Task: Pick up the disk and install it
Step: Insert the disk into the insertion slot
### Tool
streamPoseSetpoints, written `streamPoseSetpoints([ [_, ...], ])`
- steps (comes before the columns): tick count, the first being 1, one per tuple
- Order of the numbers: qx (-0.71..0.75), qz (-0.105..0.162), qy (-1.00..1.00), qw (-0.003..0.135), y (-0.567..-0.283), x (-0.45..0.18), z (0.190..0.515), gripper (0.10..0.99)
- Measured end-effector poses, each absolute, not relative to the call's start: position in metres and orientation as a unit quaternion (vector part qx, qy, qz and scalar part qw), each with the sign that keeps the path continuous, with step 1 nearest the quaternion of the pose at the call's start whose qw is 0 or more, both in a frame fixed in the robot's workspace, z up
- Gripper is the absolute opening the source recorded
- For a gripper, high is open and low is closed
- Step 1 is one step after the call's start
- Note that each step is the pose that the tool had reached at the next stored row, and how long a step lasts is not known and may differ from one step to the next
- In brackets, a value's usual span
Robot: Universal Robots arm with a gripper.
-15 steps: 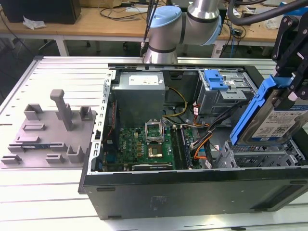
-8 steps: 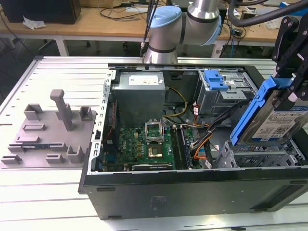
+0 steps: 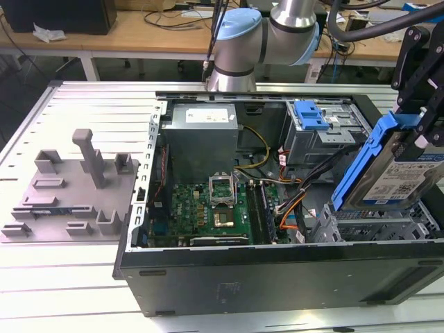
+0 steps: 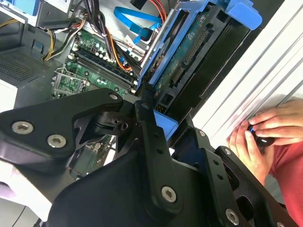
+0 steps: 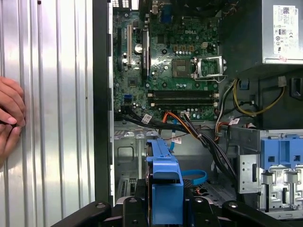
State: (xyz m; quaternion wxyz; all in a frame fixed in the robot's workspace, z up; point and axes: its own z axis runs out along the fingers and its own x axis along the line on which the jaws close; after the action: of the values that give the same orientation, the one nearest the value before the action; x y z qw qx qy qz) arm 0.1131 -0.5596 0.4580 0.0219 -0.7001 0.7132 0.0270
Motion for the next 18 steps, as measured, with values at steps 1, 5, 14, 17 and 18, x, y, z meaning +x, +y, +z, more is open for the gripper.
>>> streamPoseSetpoints([
  [1, -0.7, 0.027, 0.713, 0.022, -0.5596, 0.1131, 0.4577, 0.365],
  [5, -0.7, 0.027, 0.713, 0.022, -0.5599, 0.1131, 0.4562, 0.365],
  [14, -0.7, 0.027, 0.713, 0.022, -0.5606, 0.1132, 0.4531, 0.365],
  [17, -0.7, 0.027, 0.713, 0.022, -0.5607, 0.1133, 0.4516, 0.365],
  [18, -0.7, 0.027, 0.713, 0.022, -0.5607, 0.1135, 0.4512, 0.365],
])
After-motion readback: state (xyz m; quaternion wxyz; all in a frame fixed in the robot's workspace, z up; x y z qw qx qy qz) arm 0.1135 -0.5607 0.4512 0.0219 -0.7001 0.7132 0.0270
